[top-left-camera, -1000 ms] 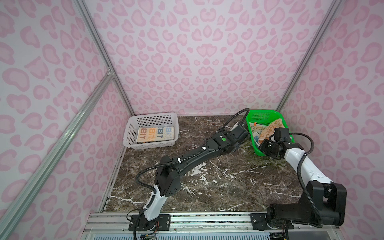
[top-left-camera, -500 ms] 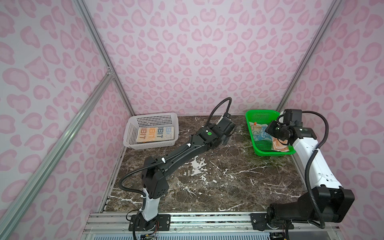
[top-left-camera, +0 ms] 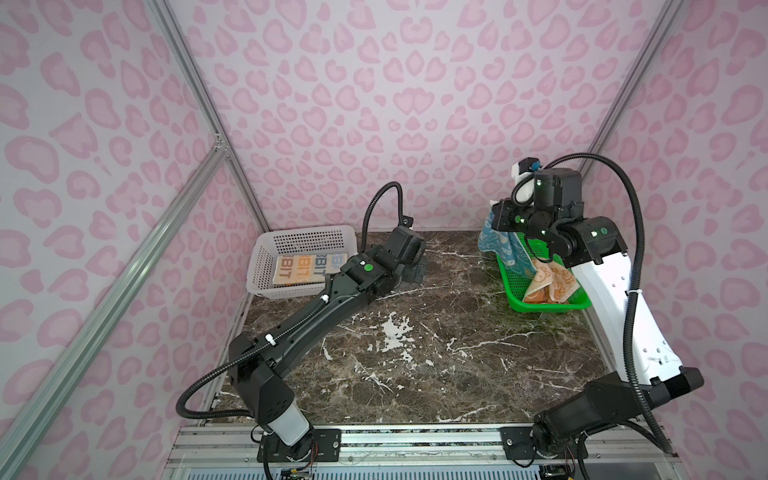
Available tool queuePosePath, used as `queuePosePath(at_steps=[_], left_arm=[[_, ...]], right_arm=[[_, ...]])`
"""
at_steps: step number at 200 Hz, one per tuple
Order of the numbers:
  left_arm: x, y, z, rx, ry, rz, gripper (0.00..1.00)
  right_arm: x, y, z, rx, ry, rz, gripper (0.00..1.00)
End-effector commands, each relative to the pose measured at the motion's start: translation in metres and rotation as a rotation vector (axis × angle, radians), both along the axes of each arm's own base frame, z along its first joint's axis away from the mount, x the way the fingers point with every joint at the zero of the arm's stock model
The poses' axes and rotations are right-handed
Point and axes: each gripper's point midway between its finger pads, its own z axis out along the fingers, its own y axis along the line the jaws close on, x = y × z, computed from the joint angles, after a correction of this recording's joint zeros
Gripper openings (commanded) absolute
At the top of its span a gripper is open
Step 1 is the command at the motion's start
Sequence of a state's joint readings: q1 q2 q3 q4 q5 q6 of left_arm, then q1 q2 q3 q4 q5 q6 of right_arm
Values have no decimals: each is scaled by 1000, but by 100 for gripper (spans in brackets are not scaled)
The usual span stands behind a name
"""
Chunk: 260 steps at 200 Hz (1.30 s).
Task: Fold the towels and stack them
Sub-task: 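Pull the blue bunny towel out onto the table with the right gripper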
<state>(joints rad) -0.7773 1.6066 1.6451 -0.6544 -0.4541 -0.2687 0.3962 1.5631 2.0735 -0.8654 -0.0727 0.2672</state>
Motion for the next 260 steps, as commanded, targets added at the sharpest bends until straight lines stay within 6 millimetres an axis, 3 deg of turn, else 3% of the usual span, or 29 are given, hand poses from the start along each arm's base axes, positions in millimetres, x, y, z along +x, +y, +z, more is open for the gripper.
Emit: queuePosePath(at_steps=[1, 14, 28, 41, 52, 71, 95, 115, 134, 152, 178, 203, 207, 221, 260], left_arm=[[2, 10, 18, -64, -50, 32, 97], [1, 18, 23, -71, -63, 49, 97], [-1, 26, 24, -75, -69, 66, 97], [-3, 33, 24, -78, -73, 83, 97], [-4, 39, 22, -79, -72, 97, 97], [-8, 49, 16, -91, -58, 122, 97], [-12, 60, 1, -104, -25, 149, 97], [-14, 64, -14, -106, 15, 158, 97], [-16, 63, -24, -103, 46, 151, 97], [-19, 63, -29, -109, 64, 146, 97], [-22, 65, -39, -92, 86, 150, 97], [-22, 65, -42, -93, 92, 152, 97], [-25, 66, -54, -74, 114, 152, 97], [-24, 64, -59, -71, 128, 149, 97], [-20, 53, -72, -90, 170, 135, 97]], right_arm=[[-22, 43, 32, -43, -97, 151, 0], [-41, 71, 51, -32, -154, 253, 0], [-52, 84, 63, 6, -183, 300, 0], [-49, 82, 61, 30, -177, 282, 0], [-39, 78, 43, 31, -134, 248, 0], [-19, 70, -14, 73, 13, 214, 0], [5, 58, -113, 169, 231, 153, 0], [28, 42, -191, 142, 375, 65, 0], [49, 31, -244, 101, 486, 18, 0], [68, 27, -275, 82, 559, -2, 0], [96, 25, -283, 50, 559, -21, 0], [121, 24, -259, 55, 508, -33, 0], [126, 22, -254, 60, 495, -40, 0], [143, 13, -243, 78, 467, -67, 0], [180, -18, -255, 71, 482, -164, 0]])
